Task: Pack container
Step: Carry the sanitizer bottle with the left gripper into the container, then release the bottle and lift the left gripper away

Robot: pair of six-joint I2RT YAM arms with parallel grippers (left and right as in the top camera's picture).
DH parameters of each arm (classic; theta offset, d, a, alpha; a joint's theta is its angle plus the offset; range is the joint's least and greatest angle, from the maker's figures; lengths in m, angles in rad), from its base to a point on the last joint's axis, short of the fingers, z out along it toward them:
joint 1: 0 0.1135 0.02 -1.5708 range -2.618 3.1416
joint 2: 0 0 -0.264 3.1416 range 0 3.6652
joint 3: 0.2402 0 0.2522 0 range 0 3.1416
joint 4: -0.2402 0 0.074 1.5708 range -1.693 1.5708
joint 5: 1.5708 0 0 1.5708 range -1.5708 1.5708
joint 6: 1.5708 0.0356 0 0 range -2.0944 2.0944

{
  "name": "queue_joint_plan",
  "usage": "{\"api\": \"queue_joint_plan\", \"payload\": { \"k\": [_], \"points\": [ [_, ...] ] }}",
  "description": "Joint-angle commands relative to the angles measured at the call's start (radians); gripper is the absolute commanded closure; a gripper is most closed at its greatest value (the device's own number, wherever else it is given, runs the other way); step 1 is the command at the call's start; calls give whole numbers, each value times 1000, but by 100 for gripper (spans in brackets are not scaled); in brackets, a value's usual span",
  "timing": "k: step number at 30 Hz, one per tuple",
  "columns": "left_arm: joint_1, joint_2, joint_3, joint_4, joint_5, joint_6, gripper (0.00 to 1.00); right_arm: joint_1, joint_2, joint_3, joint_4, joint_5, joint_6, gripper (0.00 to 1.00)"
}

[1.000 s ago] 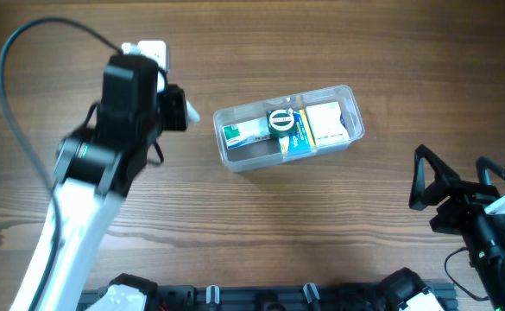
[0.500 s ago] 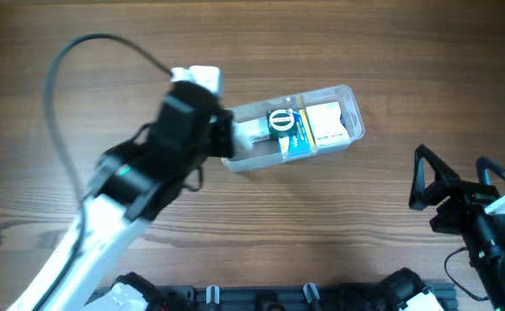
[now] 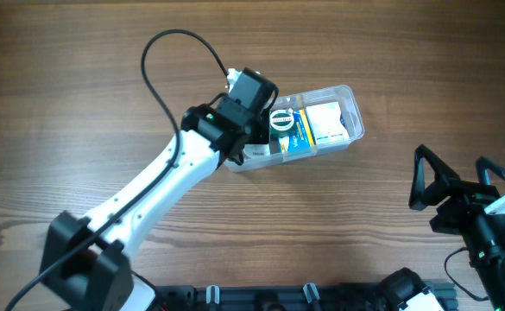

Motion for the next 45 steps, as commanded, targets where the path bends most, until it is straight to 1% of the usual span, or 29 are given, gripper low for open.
{"api": "queue_joint_plan", "payload": {
  "k": [1, 3, 7, 9, 10, 13, 16, 17, 20, 22, 24, 26, 27, 28, 30, 32, 35, 37, 39, 42, 43, 44, 45],
  "points": [
    [-22, 31, -2, 27, 19, -53, 96, -4, 2, 3, 3, 17, -14, 0],
    [-38, 42, -2, 38, 18, -51, 96, -4, 2, 3, 3, 17, -14, 0],
    [-57, 50, -2, 42, -51, -52, 96, -4, 2, 3, 3, 17, -14, 0],
    [-58, 50, -2, 46, -62, -47, 92, -4, 2, 3, 3, 17, -14, 0],
    [-57, 50, -2, 46, -63, -44, 87, -4, 2, 3, 3, 17, -14, 0],
    [-56, 50, -2, 47, -74, -37, 82, -4, 2, 3, 3, 17, -14, 0],
    [-56, 50, -2, 51, -92, -36, 72, -4, 2, 3, 3, 17, -15, 0],
    [-56, 50, -2, 53, -92, -33, 67, -4, 2, 3, 3, 17, -14, 0],
    [-58, 49, -2, 66, -92, -5, 47, -4, 2, 3, 3, 17, -14, 0],
    [-58, 49, -2, 69, -92, -6, 41, -4, 2, 3, 3, 17, -14, 0],
    [-58, 49, -2, 69, -92, -6, 39, -4, 2, 3, 3, 17, -14, 0],
    [-58, 48, -1, 67, -91, -6, 40, -4, 2, 3, 3, 17, -14, 0],
    [-59, 44, 3, 61, -89, -6, 45, -4, 2, 3, 3, 16, -15, 0],
    [-59, 37, 8, 56, -83, -6, 47, -4, 2, 3, 3, 17, -15, 0],
    [-58, 10, 26, 39, -84, -6, 47, -4, 2, 3, 3, 17, -14, 0],
    [-58, -33, 55, 8, -85, -6, 45, -4, 2, 3, 3, 17, -14, 0],
    [-55, -116, 108, -56, -93, 31, 42, -4, 2, 3, 3, 17, -14, 0],
    [-53, -197, 133, -93, -124, 71, 39, -4, 2, 3, 3, 17, -14, 0],
    [-43, -280, 140, -130, -179, 95, 36, -4, 2, 3, 3, 16, -14, 0],
    [-1, -438, 140, -219, -281, 95, 31, -4, 2, 3, 3, 16, -14, 0],
    [17, -492, 140, -251, -299, 95, 25, -4, 2, 3, 3, 17, -14, 0],
    [35, -546, 140, -282, -302, 94, 14, -4, 2, 3, 3, 17, -14, 0],
    [54, -602, 140, -313, -301, 89, 0, -4, 2, 3, 3, 17, -14, 0]
  ]
}}
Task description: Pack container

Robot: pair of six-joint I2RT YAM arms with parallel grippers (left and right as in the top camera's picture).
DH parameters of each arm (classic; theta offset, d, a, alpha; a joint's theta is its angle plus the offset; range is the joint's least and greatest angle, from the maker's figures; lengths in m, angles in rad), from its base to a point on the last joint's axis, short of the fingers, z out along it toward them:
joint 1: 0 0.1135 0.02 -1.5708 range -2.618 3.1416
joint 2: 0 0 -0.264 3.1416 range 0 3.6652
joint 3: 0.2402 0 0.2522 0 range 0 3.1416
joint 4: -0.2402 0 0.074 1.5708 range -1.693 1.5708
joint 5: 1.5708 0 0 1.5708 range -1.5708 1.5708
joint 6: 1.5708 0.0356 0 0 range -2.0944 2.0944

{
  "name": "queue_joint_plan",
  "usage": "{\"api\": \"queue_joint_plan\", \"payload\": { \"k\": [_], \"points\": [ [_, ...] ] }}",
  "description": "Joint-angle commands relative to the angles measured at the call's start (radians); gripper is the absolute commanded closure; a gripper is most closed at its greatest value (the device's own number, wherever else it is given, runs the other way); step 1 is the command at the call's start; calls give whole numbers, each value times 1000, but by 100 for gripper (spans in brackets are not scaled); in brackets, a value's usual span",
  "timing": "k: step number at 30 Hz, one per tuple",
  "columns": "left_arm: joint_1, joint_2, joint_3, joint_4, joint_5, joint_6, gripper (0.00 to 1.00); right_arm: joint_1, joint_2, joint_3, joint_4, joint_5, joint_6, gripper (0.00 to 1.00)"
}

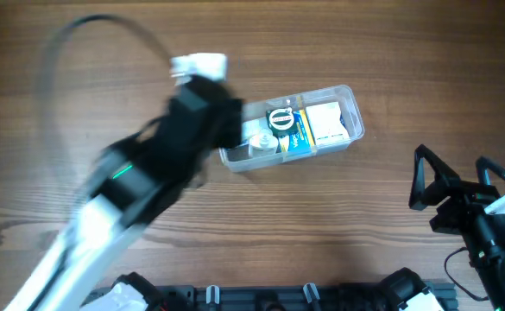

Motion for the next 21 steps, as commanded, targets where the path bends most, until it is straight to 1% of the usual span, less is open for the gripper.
{"api": "queue_joint_plan", "payload": {
  "k": [1, 5, 8, 12, 13, 14, 16, 19, 21],
  "points": [
    [77, -221, 9, -109, -100, -8, 0, -4, 2, 3, 2, 17, -15, 0],
    [109, -416, 9, -254, -105, -82, 0, -4, 2, 3, 2, 17, -14, 0],
    [116, -561, -17, -336, -164, -150, 0, -4, 2, 3, 2, 17, -14, 0],
    [116, -669, -102, -315, -226, -151, 1, -4, 2, 3, 2, 17, -14, 0],
    [116, -697, -150, -292, -232, -151, 0, -4, 2, 3, 2, 17, -14, 0],
    [116, -714, -200, -263, -228, -169, 0, -4, 2, 3, 2, 17, -14, 0],
    [116, -716, -245, -238, -220, -227, 0, -4, 2, 3, 2, 17, -15, 0],
    [116, -698, -298, -137, -215, -350, 0, -4, 2, 3, 2, 17, -14, 0],
    [116, -681, -302, -117, -217, -361, 0, -4, 2, 3, 2, 17, -14, 0]
  ]
}}
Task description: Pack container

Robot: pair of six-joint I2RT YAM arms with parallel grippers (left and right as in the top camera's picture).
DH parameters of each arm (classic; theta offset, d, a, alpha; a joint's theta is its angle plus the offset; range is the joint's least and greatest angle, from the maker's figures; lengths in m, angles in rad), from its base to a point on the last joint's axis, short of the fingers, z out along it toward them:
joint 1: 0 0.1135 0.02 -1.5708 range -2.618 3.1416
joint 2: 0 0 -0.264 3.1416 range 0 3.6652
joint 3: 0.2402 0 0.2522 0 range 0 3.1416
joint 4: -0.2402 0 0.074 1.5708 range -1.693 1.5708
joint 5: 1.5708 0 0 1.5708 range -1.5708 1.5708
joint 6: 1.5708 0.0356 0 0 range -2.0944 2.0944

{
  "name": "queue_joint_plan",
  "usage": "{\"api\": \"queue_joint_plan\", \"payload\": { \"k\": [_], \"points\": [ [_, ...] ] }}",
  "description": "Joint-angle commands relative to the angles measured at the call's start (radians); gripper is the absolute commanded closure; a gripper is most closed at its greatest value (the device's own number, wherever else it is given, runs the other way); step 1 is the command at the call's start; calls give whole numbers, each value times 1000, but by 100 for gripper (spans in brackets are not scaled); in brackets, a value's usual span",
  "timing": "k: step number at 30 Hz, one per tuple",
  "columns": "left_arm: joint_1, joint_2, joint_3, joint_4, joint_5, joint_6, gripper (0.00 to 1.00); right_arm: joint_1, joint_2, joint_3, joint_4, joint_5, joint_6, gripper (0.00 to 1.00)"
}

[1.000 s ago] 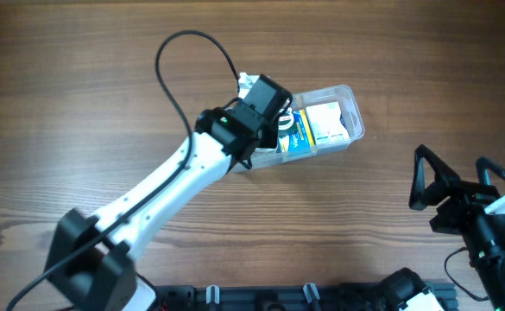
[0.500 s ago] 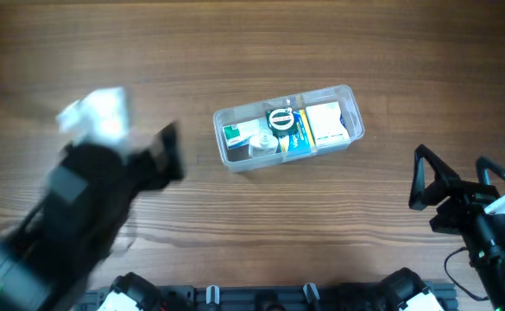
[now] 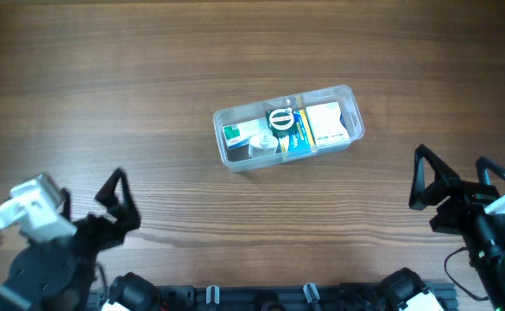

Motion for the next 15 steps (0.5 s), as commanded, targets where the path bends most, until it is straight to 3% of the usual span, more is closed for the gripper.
{"api": "queue_joint_plan", "payload": {
  "k": [1, 4, 15],
  "points": [
    [6, 28, -19, 48, -18, -122, 0, -4, 2, 3, 3, 16, -14, 0],
    [6, 46, -20, 59, 25, -121, 0, -4, 2, 3, 3, 16, -14, 0],
    [6, 83, -20, 163, -142, -122, 0, -4, 2, 3, 3, 16, -14, 0]
  ]
}}
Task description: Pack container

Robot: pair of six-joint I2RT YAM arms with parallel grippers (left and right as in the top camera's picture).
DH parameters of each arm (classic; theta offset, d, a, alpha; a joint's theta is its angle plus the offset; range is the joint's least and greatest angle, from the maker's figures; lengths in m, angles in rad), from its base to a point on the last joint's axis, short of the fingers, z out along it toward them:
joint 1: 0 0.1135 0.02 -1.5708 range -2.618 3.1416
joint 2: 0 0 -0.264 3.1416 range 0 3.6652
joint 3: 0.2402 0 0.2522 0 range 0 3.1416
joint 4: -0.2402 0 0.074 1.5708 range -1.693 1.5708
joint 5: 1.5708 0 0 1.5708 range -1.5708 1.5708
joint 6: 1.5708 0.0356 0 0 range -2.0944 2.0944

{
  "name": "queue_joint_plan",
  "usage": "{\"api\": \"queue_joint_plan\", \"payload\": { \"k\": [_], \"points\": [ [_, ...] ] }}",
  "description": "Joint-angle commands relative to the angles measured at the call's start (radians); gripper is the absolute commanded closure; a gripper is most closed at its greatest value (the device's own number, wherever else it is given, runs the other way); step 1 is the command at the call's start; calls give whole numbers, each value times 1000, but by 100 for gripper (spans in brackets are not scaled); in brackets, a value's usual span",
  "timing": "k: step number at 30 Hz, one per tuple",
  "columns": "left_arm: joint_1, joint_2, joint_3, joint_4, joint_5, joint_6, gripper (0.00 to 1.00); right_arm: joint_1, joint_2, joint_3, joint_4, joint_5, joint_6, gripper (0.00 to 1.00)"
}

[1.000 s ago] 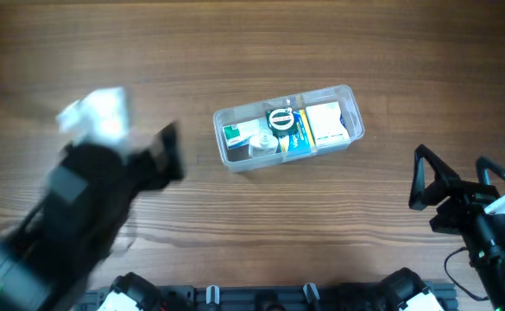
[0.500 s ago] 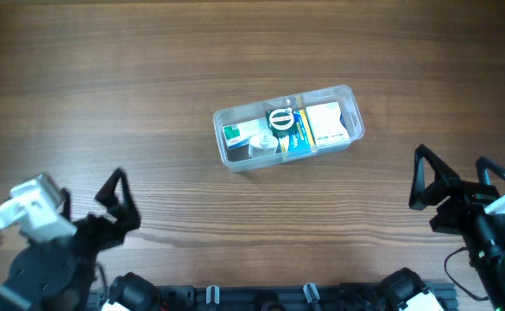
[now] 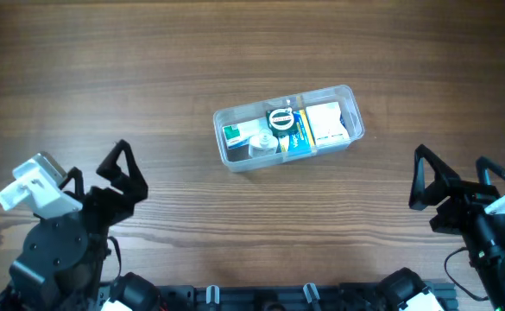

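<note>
A clear plastic container (image 3: 288, 126) lies on the wooden table, a little right of centre. Inside it are a green-and-white packet (image 3: 234, 134) at the left end, a round white piece (image 3: 262, 143), a round black-and-white item (image 3: 280, 118), a blue-and-yellow packet (image 3: 299, 131) and a white box (image 3: 328, 122) at the right end. My left gripper (image 3: 123, 171) stands open at the lower left, well away from the container, with nothing between its fingers. My right gripper (image 3: 426, 182) stands open at the lower right, also empty.
The wooden table (image 3: 148, 60) stretches all around the container. A black rail (image 3: 261, 294) runs along the bottom edge between the two arm bases.
My left gripper has shifted slightly up and to the right at the lower left. The container and the right arm are unchanged.
My left gripper was over the left end of the container, covering it. Then the arm was blurred in motion, away from the box, and the green-and-white packet showed inside. After that the arm rested at the lower left, where it still stands open.
</note>
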Motion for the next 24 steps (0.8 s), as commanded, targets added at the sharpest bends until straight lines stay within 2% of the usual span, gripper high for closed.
{"api": "queue_joint_plan", "payload": {
  "k": [1, 3, 6, 11, 14, 18, 24],
  "points": [
    [6, 10, -14, 41, -106, -17, 0, -4, 2, 3, 3, 17, -14, 0],
    [33, -10, -47, 114, -129, -17, 0, -4, 2, 3, 3, 17, -14, 0],
    [142, -57, -159, 299, -93, -18, 0, -4, 2, 3, 3, 17, -14, 0],
    [367, -157, -403, 573, 171, -18, 0, -4, 2, 3, 3, 17, -14, 0],
    [429, -229, -549, 692, 258, -46, 0, -4, 2, 3, 3, 17, -14, 0],
    [431, -320, -699, 761, 253, -129, 0, -4, 2, 3, 3, 17, -15, 0],
    [429, -449, -858, 766, 210, -227, 0, -4, 2, 3, 3, 17, -14, 0]
  ]
}}
